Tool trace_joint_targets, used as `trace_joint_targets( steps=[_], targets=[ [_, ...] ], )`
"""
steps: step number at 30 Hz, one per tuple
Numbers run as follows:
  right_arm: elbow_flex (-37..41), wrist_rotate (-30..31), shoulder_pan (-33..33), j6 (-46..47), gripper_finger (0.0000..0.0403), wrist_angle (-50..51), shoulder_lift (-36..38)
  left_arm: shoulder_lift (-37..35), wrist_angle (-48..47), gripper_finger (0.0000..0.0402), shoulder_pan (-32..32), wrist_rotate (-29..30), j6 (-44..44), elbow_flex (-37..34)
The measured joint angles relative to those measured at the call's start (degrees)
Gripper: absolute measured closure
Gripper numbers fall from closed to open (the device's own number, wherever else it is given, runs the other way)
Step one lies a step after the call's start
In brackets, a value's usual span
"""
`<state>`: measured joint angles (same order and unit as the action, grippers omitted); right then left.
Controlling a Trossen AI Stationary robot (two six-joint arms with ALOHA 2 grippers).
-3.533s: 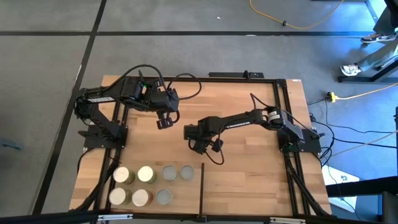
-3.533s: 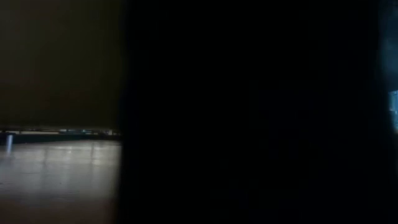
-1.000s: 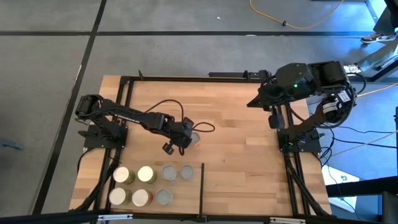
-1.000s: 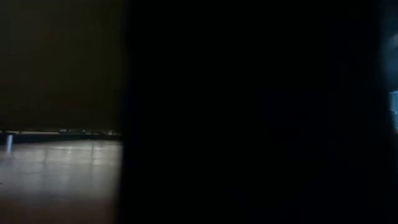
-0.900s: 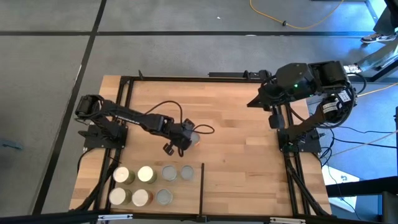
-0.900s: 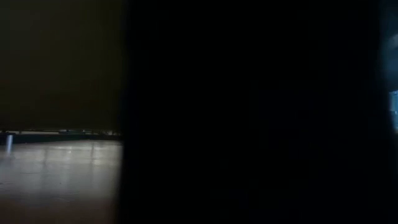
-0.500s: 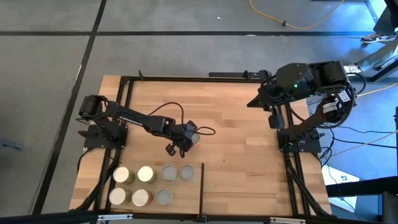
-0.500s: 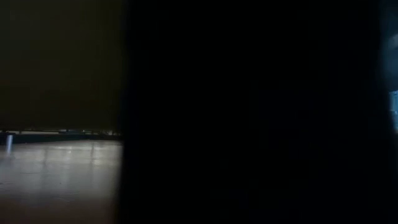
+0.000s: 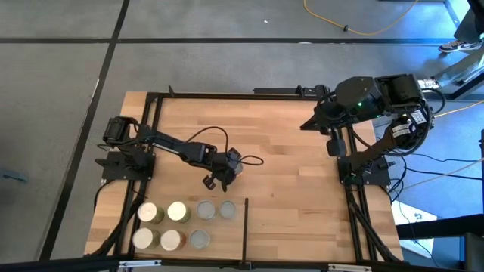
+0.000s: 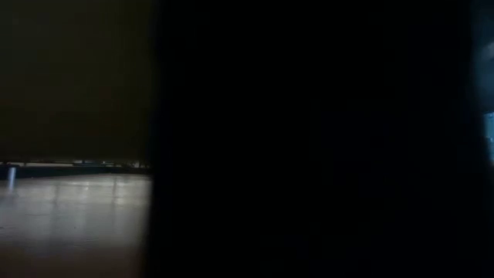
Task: Pick and place cans onto a shelf
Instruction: Put the canned pineapple rings on the shelf
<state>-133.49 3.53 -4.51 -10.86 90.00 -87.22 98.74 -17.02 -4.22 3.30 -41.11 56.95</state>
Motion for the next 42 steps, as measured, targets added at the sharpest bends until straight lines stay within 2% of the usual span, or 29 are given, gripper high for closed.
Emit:
trace_joint_targets(
  steps=[7,13,18,23,27,33,42],
  targets=[
    [0.0,-0.02,0.0,-0.08,0.0385,0.0,0.0,0.0,0.1,0.0347,1.13,0.15,0.33,0.0],
    [0.0,-0.04,0.0,-0.08,0.0385,0.01,0.0,2.71,1.8,0.0347,2.18,-2.13,0.44,0.22],
    [0.01,-0.11,0.0,0.11,0.0385,0.04,-0.04,3.86,2.25,0.0349,1.59,-0.7,0.57,0.21],
    [0.02,-0.11,0.0,0.18,0.0385,0.02,-0.04,3.88,0.63,0.0386,0.31,2.96,0.48,1.02],
    [0.02,-0.11,0.0,0.24,0.0385,0.02,-0.04,4.09,-6.23,0.0393,-0.27,5.69,3.65,4.8],
    [0.02,-0.11,0.0,0.29,0.0385,0.02,-0.04,4.13,-19.89,0.0396,-0.25,6.06,6.92,13.47],
    [0.02,-0.09,-0.01,0.31,0.0385,0.02,-0.04,2.85,-38.44,0.0396,-0.25,6.03,12.26,31.25]
  ],
)
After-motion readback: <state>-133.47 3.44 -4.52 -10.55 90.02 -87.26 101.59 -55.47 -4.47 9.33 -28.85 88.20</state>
